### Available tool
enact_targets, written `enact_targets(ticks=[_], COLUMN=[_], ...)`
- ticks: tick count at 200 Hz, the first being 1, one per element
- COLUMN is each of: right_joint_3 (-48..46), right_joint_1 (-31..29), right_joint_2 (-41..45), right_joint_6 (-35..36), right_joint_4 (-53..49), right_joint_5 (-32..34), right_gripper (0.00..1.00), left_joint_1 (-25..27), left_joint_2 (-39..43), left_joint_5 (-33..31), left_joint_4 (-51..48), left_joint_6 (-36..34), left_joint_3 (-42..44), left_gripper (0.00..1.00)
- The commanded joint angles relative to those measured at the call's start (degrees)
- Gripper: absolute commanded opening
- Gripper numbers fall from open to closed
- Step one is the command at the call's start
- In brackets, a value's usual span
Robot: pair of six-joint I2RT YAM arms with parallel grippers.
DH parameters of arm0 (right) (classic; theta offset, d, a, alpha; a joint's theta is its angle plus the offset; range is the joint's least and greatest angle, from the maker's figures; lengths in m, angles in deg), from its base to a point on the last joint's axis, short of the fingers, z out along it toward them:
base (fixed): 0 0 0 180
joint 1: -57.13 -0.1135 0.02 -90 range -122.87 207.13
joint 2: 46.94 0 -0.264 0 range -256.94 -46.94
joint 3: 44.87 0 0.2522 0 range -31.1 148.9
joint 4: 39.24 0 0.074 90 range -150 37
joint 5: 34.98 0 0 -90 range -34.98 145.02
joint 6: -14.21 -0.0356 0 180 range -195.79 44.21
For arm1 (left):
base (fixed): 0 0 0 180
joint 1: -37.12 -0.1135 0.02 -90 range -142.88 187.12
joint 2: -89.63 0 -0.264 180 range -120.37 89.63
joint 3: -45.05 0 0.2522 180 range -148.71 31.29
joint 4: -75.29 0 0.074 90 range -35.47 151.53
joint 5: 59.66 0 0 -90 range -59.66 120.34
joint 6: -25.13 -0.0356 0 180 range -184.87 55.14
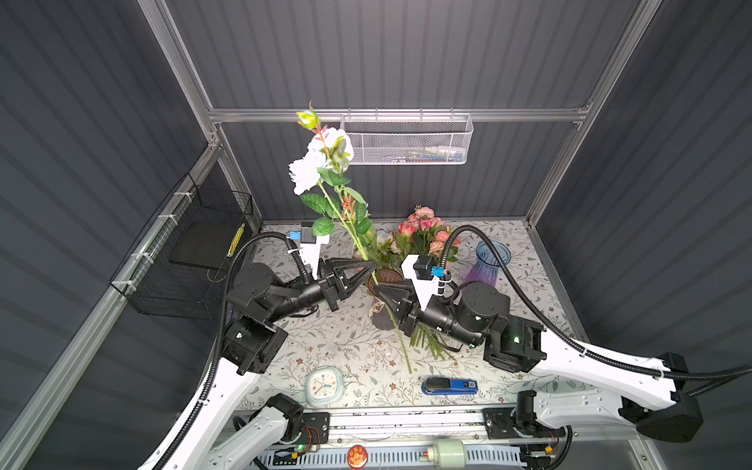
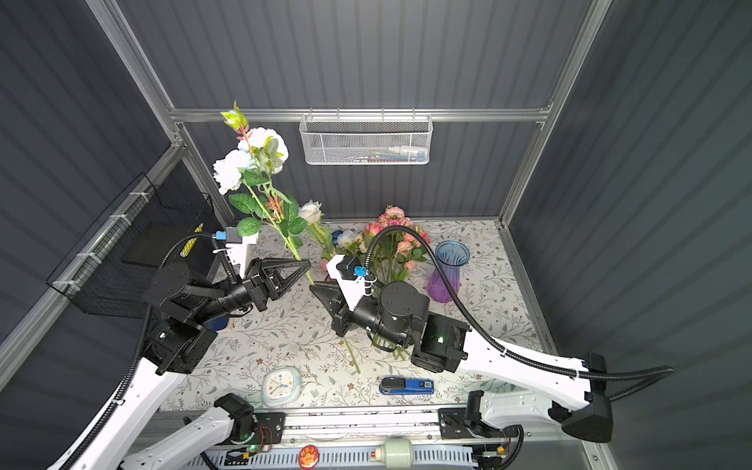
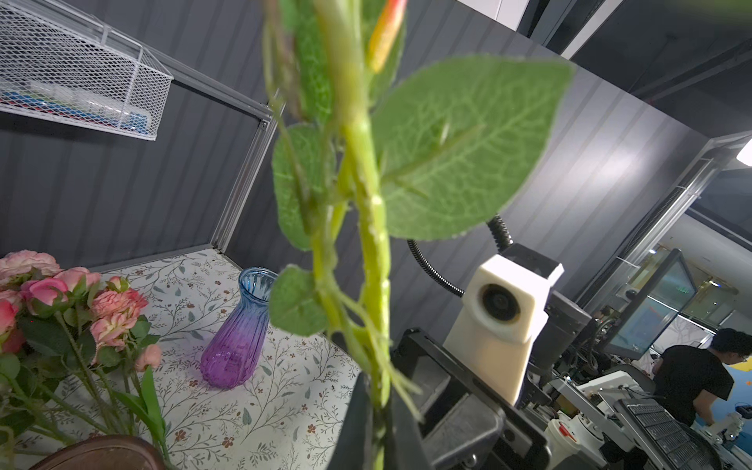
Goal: Arrange the flowers into the vase
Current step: 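Grasp the raised stems with the left gripper while the right gripper releases and withdraws, then lower the held stems into the pink vase with the left gripper and open it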
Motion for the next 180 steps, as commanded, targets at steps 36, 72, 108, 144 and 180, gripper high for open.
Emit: enact_targets(ticks=[36,72,108,144,180], right_joint_3=[-6.9,-9.2,-10.4,-11.7,-13.3], right_joint_1=[0.6,0.6,0.5,0.6,0.6], right_joint_2=[10.8,17.7,21.9,24.5,26.2], right_joint_6=[1.5,2.8,3.1,3.3,3.6], right_joint_4=[-3.8,-6.2,-8.6,-9.8,-10.0], right_joint_5=[9.3,13.5,16.4,18.5,20.2], right_gripper=[0.54,0.54,0.54,0.54,0.55], left_joint_1=[0.3,0.2,0.2,0.2,0.2], left_joint_2=[-4.9,-9.7,-15.4,-19.1,-17.7], left_joint_5=[-7.7,-11.7,-15.1,-16.9,-18.8], left_joint_4=[-12.2,-13.1,-10.1,-10.8,-6.2], left_joint_6=[-16.4,-22.9,-26.2,-28.9,-28.6], left_joint_3=[-17.2,-25.0,-30.2,-31.6,-21.4], left_gripper=[0.0,0.0,0.0,0.0,0.0])
